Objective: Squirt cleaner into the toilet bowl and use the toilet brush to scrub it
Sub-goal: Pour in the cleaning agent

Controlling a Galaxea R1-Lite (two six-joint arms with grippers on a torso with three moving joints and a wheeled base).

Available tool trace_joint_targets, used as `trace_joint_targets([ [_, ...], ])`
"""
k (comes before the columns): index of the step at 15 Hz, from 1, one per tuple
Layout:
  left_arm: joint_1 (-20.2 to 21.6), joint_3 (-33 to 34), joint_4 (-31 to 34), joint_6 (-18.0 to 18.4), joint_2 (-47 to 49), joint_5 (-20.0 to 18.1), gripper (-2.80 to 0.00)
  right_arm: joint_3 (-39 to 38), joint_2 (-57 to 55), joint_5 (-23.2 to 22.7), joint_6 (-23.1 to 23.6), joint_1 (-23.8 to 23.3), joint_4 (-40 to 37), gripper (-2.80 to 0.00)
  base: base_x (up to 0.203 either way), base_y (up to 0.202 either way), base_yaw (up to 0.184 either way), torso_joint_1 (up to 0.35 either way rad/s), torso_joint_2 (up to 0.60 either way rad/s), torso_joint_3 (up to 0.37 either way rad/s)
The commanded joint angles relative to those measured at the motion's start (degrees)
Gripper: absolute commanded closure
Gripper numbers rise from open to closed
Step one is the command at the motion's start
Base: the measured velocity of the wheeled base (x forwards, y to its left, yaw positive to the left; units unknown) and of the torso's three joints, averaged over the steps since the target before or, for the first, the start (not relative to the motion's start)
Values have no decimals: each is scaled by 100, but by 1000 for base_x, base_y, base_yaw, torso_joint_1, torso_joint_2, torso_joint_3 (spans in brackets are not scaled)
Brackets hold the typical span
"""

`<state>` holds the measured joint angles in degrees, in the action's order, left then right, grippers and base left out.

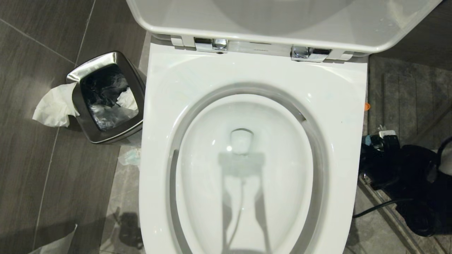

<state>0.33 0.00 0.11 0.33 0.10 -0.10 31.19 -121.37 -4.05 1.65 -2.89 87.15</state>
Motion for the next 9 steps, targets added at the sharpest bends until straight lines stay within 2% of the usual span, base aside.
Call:
trace_joint_targets([
  [1,2,0,3,2,8,1,0,515,-417,-92,19,17,51,-280,0,0,0,0,0,0],
  [3,2,0,7,2,8,1,0,712,-519,-248,67,86,51,-280,0,0,0,0,0,0],
  [9,2,8,-2,2,8,1,0,1179,-786,-254,342,289,51,-280,0,0,0,0,0,0],
])
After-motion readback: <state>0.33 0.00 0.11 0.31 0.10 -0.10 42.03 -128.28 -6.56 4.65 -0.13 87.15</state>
